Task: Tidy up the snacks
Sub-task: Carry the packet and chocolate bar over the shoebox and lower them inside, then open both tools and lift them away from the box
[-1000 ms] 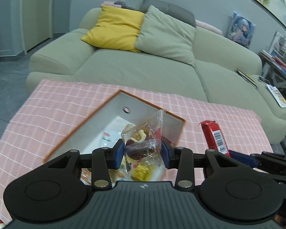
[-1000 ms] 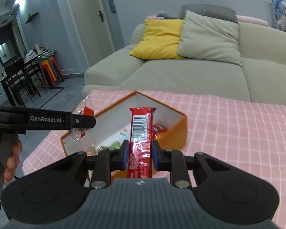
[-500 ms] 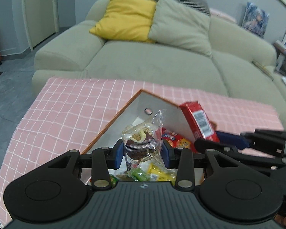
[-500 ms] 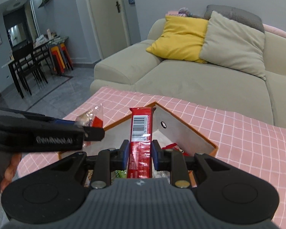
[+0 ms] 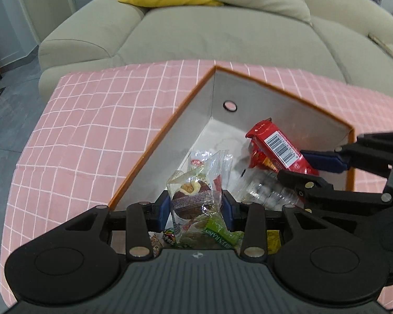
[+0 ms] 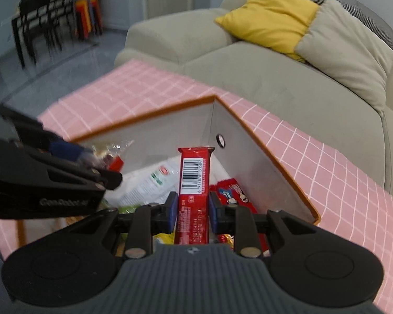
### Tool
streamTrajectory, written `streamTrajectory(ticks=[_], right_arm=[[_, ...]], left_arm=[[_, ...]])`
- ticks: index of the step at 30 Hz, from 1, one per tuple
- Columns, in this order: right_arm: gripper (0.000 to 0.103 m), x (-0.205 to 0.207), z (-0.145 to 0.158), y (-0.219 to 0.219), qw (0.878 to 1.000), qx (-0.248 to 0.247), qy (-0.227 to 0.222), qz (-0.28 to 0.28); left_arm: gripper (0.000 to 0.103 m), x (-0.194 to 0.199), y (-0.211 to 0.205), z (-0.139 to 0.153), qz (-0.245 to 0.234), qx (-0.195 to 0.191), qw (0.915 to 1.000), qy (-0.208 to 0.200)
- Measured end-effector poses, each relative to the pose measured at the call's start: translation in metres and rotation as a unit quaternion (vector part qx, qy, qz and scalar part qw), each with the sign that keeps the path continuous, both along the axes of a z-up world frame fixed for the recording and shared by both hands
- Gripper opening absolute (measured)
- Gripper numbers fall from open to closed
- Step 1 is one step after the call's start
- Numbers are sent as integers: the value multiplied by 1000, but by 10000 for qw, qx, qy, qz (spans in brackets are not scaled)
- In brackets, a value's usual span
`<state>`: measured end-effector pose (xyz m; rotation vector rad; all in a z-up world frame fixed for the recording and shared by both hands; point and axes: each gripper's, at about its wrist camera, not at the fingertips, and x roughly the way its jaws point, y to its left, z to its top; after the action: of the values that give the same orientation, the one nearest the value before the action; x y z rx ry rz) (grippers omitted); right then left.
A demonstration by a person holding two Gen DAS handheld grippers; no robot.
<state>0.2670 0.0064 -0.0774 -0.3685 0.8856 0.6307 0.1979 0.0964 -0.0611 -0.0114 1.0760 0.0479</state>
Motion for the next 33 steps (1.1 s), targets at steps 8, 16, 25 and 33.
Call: streamTrajectory(ticks=[8, 16, 25, 33], right_arm=[[21, 11, -33, 7, 9981, -452, 187, 378], [21, 13, -49, 8, 9959, -655, 390, 478], [24, 13, -49, 11, 9943, -775, 513, 526], [71, 11, -27, 9, 9952, -705, 527, 438]], left_arm=[[45, 13, -6, -22, -180, -7, 9995, 273], [46, 19, -7, -36, -254, -29, 9987, 432], [49, 19, -6, -35, -300, -120, 9984, 459], [75, 8, -4, -15, -194, -100, 9995, 246]])
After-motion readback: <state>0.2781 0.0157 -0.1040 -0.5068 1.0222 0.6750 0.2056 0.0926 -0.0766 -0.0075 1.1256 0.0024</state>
